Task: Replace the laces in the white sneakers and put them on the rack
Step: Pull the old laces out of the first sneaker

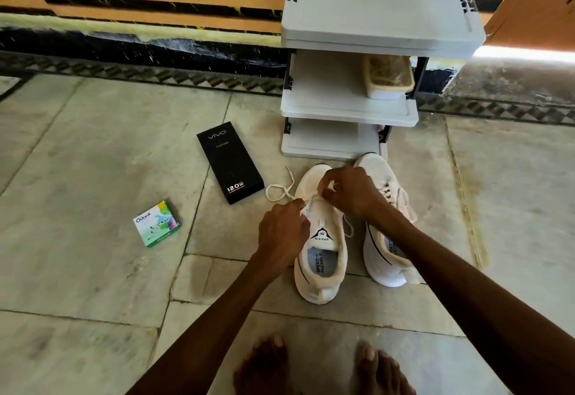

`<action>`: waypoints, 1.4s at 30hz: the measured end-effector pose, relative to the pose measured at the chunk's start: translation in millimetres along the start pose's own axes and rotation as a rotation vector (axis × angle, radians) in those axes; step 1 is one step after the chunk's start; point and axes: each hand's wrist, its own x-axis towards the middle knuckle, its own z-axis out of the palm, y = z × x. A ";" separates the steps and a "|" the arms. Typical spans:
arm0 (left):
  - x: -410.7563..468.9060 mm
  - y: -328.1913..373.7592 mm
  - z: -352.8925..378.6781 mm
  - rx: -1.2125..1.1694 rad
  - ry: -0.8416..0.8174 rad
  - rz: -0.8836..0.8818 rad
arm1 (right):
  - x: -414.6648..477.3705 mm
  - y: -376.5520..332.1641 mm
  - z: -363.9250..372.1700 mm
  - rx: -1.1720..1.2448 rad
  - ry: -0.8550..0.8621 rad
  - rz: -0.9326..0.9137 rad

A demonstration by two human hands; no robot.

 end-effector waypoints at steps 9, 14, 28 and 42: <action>-1.9 4.3 -5.4 -0.043 -0.019 0.014 | -5.5 -20.0 15.8 -0.555 0.008 -0.186; 0.0 5.9 -4.0 0.006 0.003 0.018 | 4.2 -17.6 -7.8 -0.248 0.234 -0.225; 1.8 2.0 1.9 -0.015 -0.025 -0.056 | 9.5 -6.7 -15.2 0.210 0.040 0.032; -0.6 6.8 -1.2 -0.002 -0.015 -0.047 | 0.4 -21.8 -18.8 -0.523 0.014 -0.273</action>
